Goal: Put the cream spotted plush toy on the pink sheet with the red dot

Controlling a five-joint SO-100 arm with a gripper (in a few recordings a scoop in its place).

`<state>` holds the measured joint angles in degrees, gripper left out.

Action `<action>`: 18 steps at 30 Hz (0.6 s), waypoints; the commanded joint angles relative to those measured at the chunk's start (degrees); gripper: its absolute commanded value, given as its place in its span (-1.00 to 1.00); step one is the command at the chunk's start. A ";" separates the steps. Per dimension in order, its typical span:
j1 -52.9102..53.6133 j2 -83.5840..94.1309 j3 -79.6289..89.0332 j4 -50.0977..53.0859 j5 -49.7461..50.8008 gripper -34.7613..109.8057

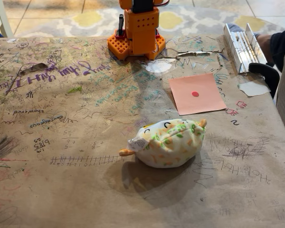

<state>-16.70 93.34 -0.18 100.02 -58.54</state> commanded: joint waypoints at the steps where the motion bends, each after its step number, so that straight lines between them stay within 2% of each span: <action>1: 0.79 1.41 7.29 0.09 -0.09 -0.33; 3: 0.79 0.97 18.28 0.09 -2.20 -0.27; 5: 1.32 0.00 31.46 0.00 -8.00 -0.04; 6: 2.02 -0.88 37.62 -0.18 -10.63 0.01; 8: 3.34 -2.90 48.69 -1.67 -14.15 0.03; 11: 4.66 -5.10 62.67 -9.58 -15.38 0.02; 14: 5.01 -9.67 67.76 -15.91 -15.47 0.01; 18: 4.31 -18.63 65.48 -16.52 -15.21 0.01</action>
<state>-11.43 75.59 66.45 84.64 -73.04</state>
